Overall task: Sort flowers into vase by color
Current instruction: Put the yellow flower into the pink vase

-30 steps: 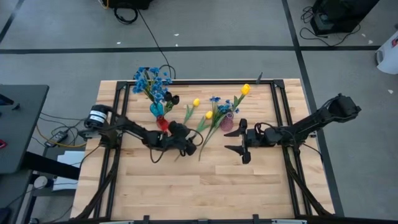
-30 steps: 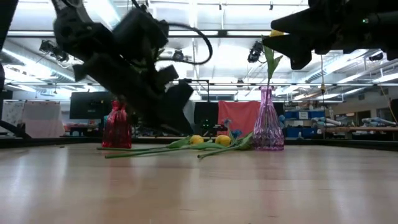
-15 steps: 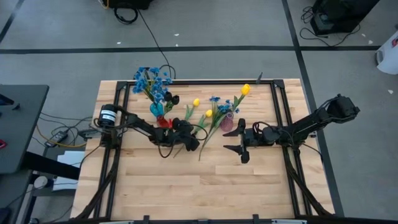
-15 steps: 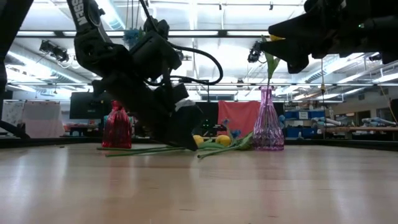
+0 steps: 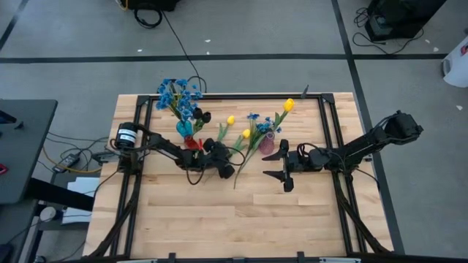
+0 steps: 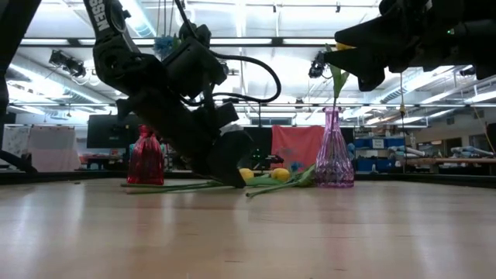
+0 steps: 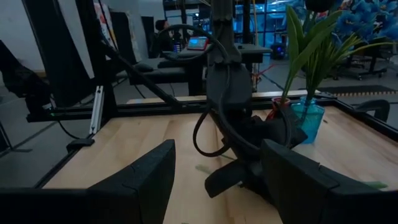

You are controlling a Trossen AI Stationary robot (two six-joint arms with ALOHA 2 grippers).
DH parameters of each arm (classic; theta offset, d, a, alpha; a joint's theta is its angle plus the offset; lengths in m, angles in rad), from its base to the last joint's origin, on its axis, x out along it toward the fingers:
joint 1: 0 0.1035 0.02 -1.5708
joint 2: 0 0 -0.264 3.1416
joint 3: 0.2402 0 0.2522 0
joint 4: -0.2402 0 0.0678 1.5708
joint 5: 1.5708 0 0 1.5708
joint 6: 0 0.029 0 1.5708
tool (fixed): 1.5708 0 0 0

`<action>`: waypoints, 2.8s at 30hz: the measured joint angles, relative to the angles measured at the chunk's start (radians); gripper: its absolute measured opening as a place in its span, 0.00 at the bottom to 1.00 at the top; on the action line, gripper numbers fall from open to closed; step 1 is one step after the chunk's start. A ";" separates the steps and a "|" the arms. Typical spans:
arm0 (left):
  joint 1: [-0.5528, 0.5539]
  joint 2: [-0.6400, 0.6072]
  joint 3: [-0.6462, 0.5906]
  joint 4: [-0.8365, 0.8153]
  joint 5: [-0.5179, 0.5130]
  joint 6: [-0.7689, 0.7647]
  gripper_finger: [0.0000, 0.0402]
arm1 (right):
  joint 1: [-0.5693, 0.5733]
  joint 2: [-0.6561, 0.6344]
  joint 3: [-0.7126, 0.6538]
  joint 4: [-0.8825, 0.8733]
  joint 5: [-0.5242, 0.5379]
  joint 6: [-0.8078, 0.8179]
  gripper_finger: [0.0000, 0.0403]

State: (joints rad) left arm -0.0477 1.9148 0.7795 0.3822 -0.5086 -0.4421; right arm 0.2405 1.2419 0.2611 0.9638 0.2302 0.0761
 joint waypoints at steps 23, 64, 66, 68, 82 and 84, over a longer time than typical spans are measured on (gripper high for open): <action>-0.077 -0.253 -0.005 0.021 -0.362 0.126 0.03 | 0.007 -0.001 -0.001 -0.006 -0.016 0.019 0.61; -0.300 -0.252 0.121 0.590 -0.103 0.582 0.04 | 0.100 0.160 0.179 0.184 0.013 -0.107 0.78; -0.300 -0.240 0.121 0.576 -0.103 0.573 0.04 | 0.100 0.177 0.189 0.222 0.014 -0.132 0.78; -0.300 -0.221 0.121 0.574 -0.098 0.574 0.04 | 0.100 0.195 0.192 0.258 0.015 -0.153 0.77; -0.314 -0.068 0.121 0.915 -0.054 0.808 0.04 | 0.077 0.238 0.193 0.326 0.011 -0.162 0.70; -0.308 -0.068 0.121 0.894 -0.022 0.796 0.04 | 0.077 0.238 0.193 0.333 -0.001 -0.175 0.69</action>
State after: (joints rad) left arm -0.3553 1.8469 0.9005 1.2758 -0.5310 0.3536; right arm 0.3176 1.4803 0.4538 1.2969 0.2296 -0.0985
